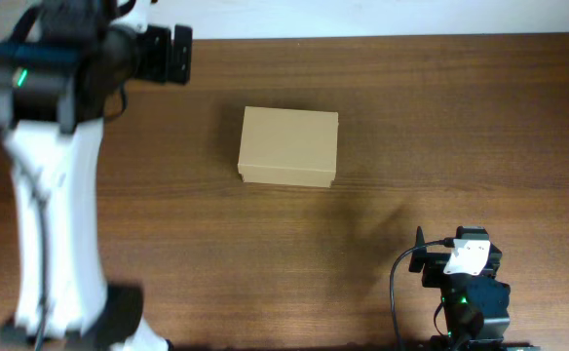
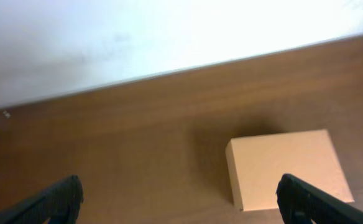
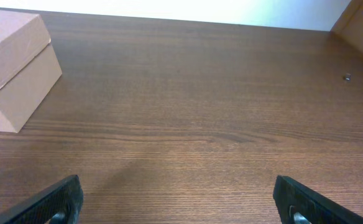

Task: Pack container

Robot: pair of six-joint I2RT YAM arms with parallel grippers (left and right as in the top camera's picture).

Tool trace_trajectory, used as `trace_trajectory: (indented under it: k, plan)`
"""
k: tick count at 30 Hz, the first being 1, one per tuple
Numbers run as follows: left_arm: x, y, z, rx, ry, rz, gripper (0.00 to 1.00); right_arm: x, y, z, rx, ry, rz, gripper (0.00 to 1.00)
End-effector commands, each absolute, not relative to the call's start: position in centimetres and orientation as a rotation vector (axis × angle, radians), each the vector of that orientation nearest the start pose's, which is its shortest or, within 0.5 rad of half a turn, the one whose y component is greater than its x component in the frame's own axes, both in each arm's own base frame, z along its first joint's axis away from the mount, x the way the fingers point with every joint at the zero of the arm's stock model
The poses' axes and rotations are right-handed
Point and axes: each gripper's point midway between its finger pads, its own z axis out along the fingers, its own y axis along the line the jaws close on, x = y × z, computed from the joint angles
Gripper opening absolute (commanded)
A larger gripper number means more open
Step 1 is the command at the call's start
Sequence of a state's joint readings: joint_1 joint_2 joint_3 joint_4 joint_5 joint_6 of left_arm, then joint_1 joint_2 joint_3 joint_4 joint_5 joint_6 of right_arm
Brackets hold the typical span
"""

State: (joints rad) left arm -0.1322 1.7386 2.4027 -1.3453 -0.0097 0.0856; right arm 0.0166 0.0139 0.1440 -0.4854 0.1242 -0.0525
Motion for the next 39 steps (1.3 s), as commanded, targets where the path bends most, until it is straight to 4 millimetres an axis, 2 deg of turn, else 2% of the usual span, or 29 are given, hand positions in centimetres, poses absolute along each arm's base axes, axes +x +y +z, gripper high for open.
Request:
trace_trajectory:
  k: [1,5,11,15,19,26,35,37,39]
  plan:
    - [37.1,-4.5,43.4,0.246,2.167,0.018,0.99,22.1,-2.0,12.3,0.028,1.919,-0.160,0.99]
    - [33.6,-4.0,44.6,0.227,2.032,0.014,1.00,22.1,-2.0,12.3,0.028,1.919,-0.160,0.99]
    - [30.4,-3.6,46.9,0.181,1.685,0.006,1.00,22.1,-2.0,12.3,0.028,1.919,-0.160,0.99]
    - [28.4,-3.1,46.5,0.149,1.506,0.009,0.99,22.1,-2.0,12.3,0.028,1.919,-0.160,0.99]
    - [26.4,-2.7,44.2,0.127,1.388,0.012,1.00,22.1,-2.0,12.3,0.028,1.919,-0.160,0.99]
    - [24.3,-2.4,38.0,0.109,1.255,0.007,1.00,22.1,-2.0,12.3,0.028,1.919,-0.160,0.99]
    - [22.9,-2.1,30.8,0.086,1.095,0.007,1.00,22.1,-2.0,12.3,0.028,1.919,-0.160,0.99]
    - [22.8,-1.9,29.6,0.077,1.069,0.014,1.00,22.1,-2.0,12.3,0.028,1.919,-0.160,0.99]
    - [23.0,-1.6,29.4,0.068,1.086,0.026,1.00,22.1,-2.0,12.3,0.028,1.919,-0.160,0.99]
